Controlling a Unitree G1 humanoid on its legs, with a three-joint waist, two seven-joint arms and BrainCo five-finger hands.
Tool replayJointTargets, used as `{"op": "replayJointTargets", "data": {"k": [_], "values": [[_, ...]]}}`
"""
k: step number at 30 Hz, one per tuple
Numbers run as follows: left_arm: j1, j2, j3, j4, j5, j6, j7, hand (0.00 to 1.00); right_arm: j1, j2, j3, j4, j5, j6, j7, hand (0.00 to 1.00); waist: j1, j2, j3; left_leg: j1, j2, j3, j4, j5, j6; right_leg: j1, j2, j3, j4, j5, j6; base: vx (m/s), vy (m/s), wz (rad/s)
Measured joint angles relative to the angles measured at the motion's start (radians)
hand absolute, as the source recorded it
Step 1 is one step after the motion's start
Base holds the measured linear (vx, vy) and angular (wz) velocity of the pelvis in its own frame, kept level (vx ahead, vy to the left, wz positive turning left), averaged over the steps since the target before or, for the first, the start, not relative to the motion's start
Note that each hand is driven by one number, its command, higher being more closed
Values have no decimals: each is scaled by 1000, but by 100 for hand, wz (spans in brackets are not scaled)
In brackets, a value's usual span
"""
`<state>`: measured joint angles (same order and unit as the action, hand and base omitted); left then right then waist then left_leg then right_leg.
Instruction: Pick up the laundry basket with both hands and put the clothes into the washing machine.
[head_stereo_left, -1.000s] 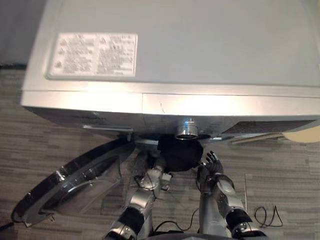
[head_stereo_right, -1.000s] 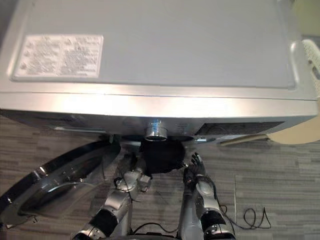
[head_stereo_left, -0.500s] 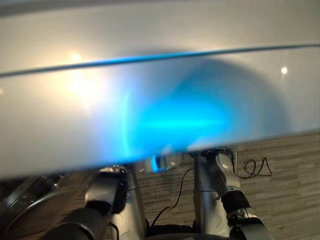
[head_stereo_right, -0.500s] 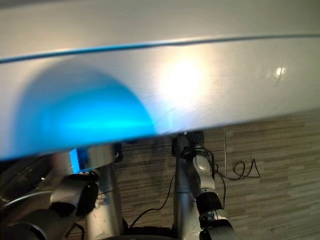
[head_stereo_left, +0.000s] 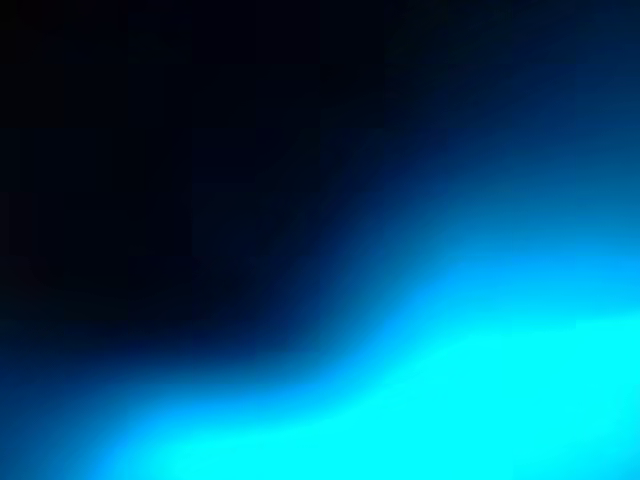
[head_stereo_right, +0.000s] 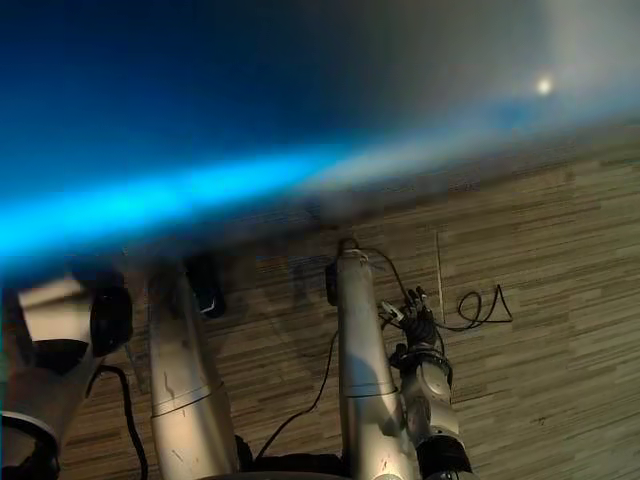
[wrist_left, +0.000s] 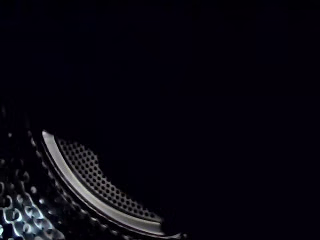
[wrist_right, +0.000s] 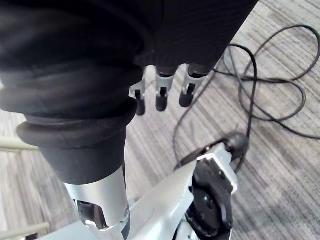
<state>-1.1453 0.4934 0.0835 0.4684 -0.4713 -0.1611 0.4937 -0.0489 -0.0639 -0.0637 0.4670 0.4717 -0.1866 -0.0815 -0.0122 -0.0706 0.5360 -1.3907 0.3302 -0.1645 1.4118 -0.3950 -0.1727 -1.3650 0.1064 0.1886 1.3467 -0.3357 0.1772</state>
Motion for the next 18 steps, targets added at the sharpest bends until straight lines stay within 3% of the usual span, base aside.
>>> {"op": "replayJointTargets", "data": {"k": [1, 3, 4, 6, 8, 13, 18], "values": [[-3, 10, -15, 0, 52, 4, 19, 100, 2, -2, -2, -3, -1, -2, 0, 0, 0, 0, 0, -2, -1, -6, -1, 1, -3, -2, 0, -5, 1, 1, -1, 0, 0, 0], [-7, 32, -55, 0, 271, 43, 75, 100, 7, -2, -10, -4, 0, -7, 0, 0, 0, 0, 0, -6, -1, -21, 0, 6, -12, -4, 0, -21, 4, 1, -3, 0, 0, 0], [-7, 38, -67, 0, 322, 53, 83, 0, 10, -2, -10, -4, 0, -11, 0, 0, 0, 0, 0, -6, -1, -25, -1, 7, -13, -4, 0, -24, 5, 1, -5, 17, 15, 4], [-7, 54, -109, 0, 481, 93, 98, 0, 20, -2, -10, -3, 2, -30, -1, 0, 0, -1, 0, -7, -2, -25, -3, 8, -15, -8, -1, -26, 10, 1, -10, 25, 14, 3], [-7, 60, -119, 0, 558, 109, 96, 0, 21, -3, -10, -3, 3, -38, -2, 0, 0, -2, -1, -10, -2, -26, -4, 9, -16, -12, -1, -27, 12, 1, -11, 16, 11, 0], [-17, 66, -110, 29, 599, 137, 39, 0, 26, -4, -8, -1, 14, -45, -3, 0, -2, -4, -3, -16, 1, -28, -7, 9, -17, -19, -4, -36, 4, 11, -27, 10, 13, -2], [-65, 65, -73, 131, 569, 175, -45, 0, 33, -3, -8, 25, 39, -44, -4, 0, 0, -6, -4, -24, 2, -42, -23, 10, -18, -21, -14, -58, -21, 31, -31, 23, 35, -3]]}}
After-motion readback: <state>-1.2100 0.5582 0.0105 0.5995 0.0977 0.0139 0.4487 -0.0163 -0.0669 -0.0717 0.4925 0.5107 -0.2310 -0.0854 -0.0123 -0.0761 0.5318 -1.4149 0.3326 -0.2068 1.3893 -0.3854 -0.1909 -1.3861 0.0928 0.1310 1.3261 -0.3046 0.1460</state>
